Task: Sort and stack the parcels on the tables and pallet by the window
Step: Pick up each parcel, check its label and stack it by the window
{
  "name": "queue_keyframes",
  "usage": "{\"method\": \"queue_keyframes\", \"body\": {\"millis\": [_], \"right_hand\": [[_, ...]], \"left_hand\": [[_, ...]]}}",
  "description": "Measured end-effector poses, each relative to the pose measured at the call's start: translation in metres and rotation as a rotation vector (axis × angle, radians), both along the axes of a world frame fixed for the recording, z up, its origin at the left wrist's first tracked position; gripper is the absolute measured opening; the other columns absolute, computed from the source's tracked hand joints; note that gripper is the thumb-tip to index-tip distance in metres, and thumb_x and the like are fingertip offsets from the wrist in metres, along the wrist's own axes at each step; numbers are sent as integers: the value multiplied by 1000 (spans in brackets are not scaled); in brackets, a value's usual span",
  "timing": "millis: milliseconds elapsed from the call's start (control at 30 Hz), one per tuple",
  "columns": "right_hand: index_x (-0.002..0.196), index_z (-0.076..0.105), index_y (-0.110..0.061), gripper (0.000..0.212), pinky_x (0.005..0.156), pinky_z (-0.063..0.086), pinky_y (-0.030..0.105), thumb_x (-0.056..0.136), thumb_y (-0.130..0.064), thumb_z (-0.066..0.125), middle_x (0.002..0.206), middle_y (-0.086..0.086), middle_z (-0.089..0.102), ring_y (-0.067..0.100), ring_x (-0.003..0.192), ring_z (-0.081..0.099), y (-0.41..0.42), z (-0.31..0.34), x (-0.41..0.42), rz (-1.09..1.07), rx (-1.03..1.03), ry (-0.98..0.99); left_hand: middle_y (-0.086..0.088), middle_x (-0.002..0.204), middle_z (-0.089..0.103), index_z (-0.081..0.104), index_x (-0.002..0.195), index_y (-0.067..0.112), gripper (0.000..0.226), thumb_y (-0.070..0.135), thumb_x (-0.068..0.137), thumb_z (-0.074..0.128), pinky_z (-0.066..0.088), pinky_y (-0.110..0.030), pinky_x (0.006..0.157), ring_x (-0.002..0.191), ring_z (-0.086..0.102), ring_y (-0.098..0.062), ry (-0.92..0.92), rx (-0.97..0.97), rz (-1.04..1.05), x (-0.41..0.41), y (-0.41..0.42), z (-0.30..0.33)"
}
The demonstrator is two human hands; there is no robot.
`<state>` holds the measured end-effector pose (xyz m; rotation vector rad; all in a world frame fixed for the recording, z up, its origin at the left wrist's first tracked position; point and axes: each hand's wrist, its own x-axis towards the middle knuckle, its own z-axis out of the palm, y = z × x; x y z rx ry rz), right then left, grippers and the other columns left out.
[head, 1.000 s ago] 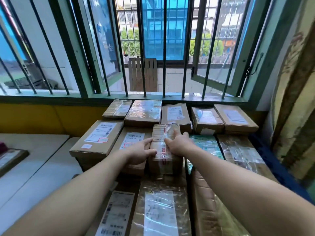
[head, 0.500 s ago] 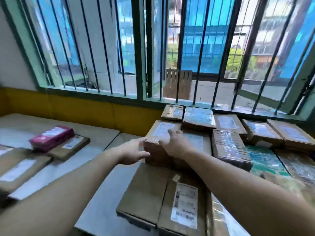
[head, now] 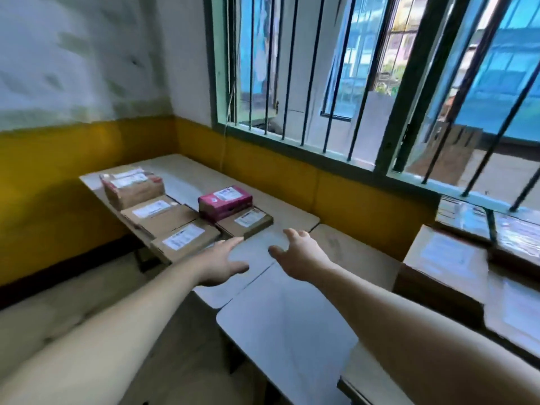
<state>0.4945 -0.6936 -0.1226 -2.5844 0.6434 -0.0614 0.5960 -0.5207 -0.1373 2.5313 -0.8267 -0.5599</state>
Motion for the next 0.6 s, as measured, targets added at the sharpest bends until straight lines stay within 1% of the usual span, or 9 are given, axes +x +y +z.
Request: {"method": "queue_keyframes", "body": {"millis": [133, 267, 367, 467, 533, 600], "right_hand": [[151, 31, -24, 70, 100, 50, 44, 94, -58, 52, 149, 10, 39, 28, 126, 50, -5, -12, 53, 27, 20, 11], [146, 37, -23, 66, 96, 52, 43, 93, -59, 52, 141, 12, 45, 28, 118, 53, -22, -24, 108, 63, 26, 31], [146, 37, -22, 64, 99, 49, 43, 94, -57, 51, 141, 12, 45, 29, 122, 51, -32, -30, 149, 79, 41, 55], [148, 35, -20, 67, 102, 47, 43, 94, -56, 51, 145, 13, 42, 31, 127, 48, -33, -35, 185, 94, 50, 85], [148, 34, -20, 68, 103, 45, 42, 94, -56, 51, 145, 14, 41, 32, 128, 47, -31, -37, 208, 104, 45, 105], [147, 36, -21, 65, 101, 47, 43, 93, -55, 51, 143, 14, 43, 32, 126, 47, -28, -40, 233, 102, 54, 117]], "left_hand": [[1, 160, 17, 18, 151, 35, 75, 47, 89, 59, 21, -39, 118, 145, 21, -21, 41, -26, 75, 38, 2, -17], [1, 160, 18, 20, 151, 32, 75, 44, 89, 60, 21, -38, 118, 144, 22, -20, 69, -44, 117, 77, -9, -30], [2, 160, 18, 20, 151, 32, 74, 45, 90, 59, 21, -37, 118, 144, 22, -19, 62, -19, 113, 109, -16, -35], [1, 159, 20, 19, 152, 29, 73, 40, 92, 58, 20, -29, 115, 144, 23, -18, 69, -12, 111, 140, -19, -36], [0, 158, 21, 20, 152, 28, 72, 39, 92, 59, 22, -29, 114, 143, 25, -18, 92, -31, 122, 163, -19, -36], [-2, 158, 21, 21, 152, 28, 73, 40, 91, 60, 23, -29, 113, 143, 26, -20, 98, -39, 128, 189, -18, -39]]}}
